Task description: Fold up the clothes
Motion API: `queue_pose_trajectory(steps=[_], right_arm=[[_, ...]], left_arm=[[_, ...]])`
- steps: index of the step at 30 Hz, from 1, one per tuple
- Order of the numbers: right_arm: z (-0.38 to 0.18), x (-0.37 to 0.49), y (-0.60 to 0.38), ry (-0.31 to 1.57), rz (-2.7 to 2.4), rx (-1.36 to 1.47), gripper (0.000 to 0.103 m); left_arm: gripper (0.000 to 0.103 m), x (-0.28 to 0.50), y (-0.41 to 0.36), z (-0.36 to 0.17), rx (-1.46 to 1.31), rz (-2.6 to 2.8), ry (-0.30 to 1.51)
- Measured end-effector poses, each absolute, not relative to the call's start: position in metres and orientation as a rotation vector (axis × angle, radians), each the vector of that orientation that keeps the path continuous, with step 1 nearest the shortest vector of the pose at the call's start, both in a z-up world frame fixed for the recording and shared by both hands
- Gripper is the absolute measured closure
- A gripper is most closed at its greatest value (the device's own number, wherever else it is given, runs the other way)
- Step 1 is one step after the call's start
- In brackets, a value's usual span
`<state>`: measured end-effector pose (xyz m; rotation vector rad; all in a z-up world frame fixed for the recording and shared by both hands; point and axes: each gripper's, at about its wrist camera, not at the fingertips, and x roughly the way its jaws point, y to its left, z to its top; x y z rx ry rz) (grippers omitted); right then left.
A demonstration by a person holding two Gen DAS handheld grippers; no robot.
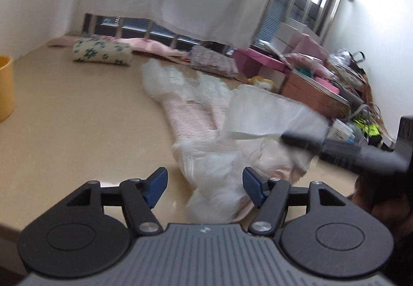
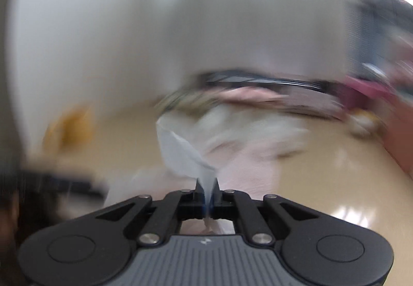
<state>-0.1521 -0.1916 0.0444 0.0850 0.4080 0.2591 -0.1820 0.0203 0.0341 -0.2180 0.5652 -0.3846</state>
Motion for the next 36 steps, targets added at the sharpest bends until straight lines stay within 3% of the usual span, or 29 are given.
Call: queue_pose_trajectory(steps=[1,4,6,8,12,13,14,15,16,17,19,23,25,27,28,30,31,32,33,34,36], right_arm=[[0.046,-0.155,-0.206,0.397,0.187,0.146,0.1],[0.042,-0.175,-0.239,0.389,0.002,0.23,0.085],[0.041,-0.193,-0.243,0.359,-0.005,0.206,0.062],[0.044,-0.21,-0.244,0.309,0.046,0.177,0.057],[0.061,-0.194,-0.229,0.28,0.146,0.123,0.058],[0.062,-0.183,-0.223,0.287,0.157,0.098,0.057],[0.061,-0.166,-0.215,0.327,0.19,0.065,0.056],[0.059,-0.149,-0.207,0.367,0.223,0.031,0.057],[0.056,-0.132,-0.199,0.411,0.252,0.003,0.057],[0.049,-0.115,-0.194,0.472,0.263,-0.004,0.061],[0.042,-0.097,-0.197,0.516,0.228,0.067,0.101],[0.043,-0.098,-0.227,0.482,0.196,0.289,0.102],[0.046,-0.111,-0.237,0.474,0.134,0.289,0.094],[0.05,-0.127,-0.239,0.449,0.115,0.224,0.084],[0.056,-0.133,-0.234,0.42,0.148,0.157,0.08],[0.068,-0.144,-0.223,0.361,0.215,0.022,0.045],[0.073,-0.149,-0.217,0.331,0.248,-0.045,0.034],[0.078,-0.152,-0.209,0.312,0.281,-0.12,0.026],[0.076,-0.142,-0.194,0.339,0.313,-0.222,0.032],[0.069,-0.129,-0.179,0.383,0.33,-0.31,0.038],[0.05,-0.093,-0.159,0.517,0.337,-0.391,0.079]], left_arm=[[0.035,-0.182,0.016,0.034,-0.214,-0.4,0.563],[0.03,-0.178,0.005,0.031,-0.222,-0.435,0.572],[0.03,-0.176,0.0,0.032,-0.215,-0.463,0.563],[0.03,-0.172,-0.004,0.035,-0.226,-0.505,0.548],[0.028,-0.15,-0.022,0.034,-0.225,-0.492,0.605],[0.039,-0.145,-0.028,0.034,-0.194,-0.472,0.613],[0.077,-0.143,-0.032,0.036,-0.159,-0.439,0.603],[0.095,-0.142,-0.033,0.039,-0.14,-0.403,0.587],[0.099,-0.144,-0.03,0.042,-0.137,-0.373,0.559],[0.099,-0.149,-0.021,0.045,-0.165,-0.355,0.513],[0.099,-0.158,-0.003,0.051,-0.219,-0.316,0.429],[0.097,-0.168,0.03,0.045,-0.31,-0.206,0.456],[0.093,-0.17,0.037,0.04,-0.325,-0.159,0.514],[0.078,-0.175,0.04,0.045,-0.339,-0.144,0.521],[0.055,-0.176,0.04,0.052,-0.344,-0.174,0.498],[0.007,-0.175,0.037,0.064,-0.342,-0.237,0.469],[0.001,-0.166,0.03,0.065,-0.315,-0.275,0.49],[0.001,-0.155,0.022,0.065,-0.285,-0.31,0.522],[0.001,-0.141,0.013,0.06,-0.255,-0.326,0.572],[0.009,-0.126,0.006,0.054,-0.233,-0.318,0.625],[0.049,-0.103,-0.004,0.042,-0.221,-0.319,0.708]])
